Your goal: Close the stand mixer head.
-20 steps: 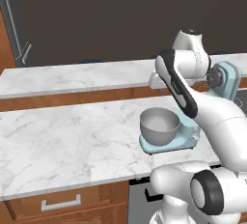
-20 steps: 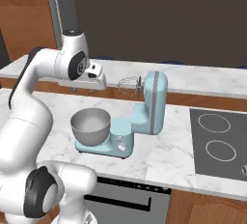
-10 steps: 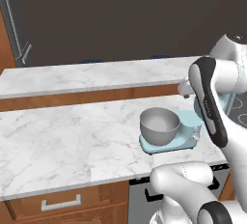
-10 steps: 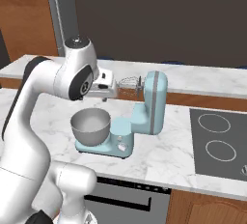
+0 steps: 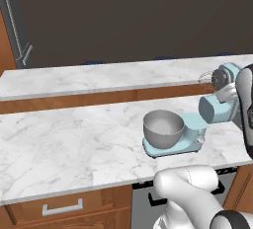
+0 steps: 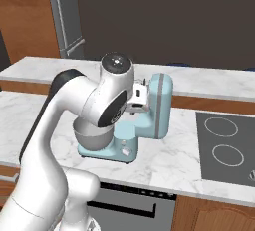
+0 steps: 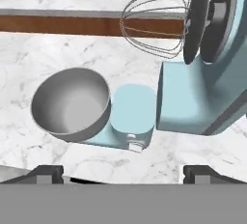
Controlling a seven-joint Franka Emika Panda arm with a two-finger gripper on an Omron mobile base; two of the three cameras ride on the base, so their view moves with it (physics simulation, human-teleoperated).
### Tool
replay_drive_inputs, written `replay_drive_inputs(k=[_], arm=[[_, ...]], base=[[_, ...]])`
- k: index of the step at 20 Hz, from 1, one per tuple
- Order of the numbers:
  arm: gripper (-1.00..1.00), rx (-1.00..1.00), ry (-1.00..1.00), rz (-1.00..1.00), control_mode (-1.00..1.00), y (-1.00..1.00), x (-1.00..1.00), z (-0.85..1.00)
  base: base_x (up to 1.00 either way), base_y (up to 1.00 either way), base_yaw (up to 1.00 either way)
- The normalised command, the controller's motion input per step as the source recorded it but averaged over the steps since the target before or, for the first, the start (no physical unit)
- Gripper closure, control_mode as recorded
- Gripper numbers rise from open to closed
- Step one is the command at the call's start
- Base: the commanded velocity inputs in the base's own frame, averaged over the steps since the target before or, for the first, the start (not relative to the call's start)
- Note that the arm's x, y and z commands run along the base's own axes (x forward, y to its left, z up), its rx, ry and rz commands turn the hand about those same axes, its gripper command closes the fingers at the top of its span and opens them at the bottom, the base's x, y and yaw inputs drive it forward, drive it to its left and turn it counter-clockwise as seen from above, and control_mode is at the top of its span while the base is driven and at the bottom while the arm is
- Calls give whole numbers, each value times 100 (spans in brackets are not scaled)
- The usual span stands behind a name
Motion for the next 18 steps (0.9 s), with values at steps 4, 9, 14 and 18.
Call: replay_drive_inputs(k=[4,9,14,18], arm=[[-100,23,0,5,-100,-97,0,16],[-100,20,-3,17,-100,-87,0,12],[-100,17,-19,29,-100,-61,29,0],[-100,7,-24,34,-100,-37,60,0]], base=[[0,0,0],[0,0,0],[0,0,0],[0,0,0]])
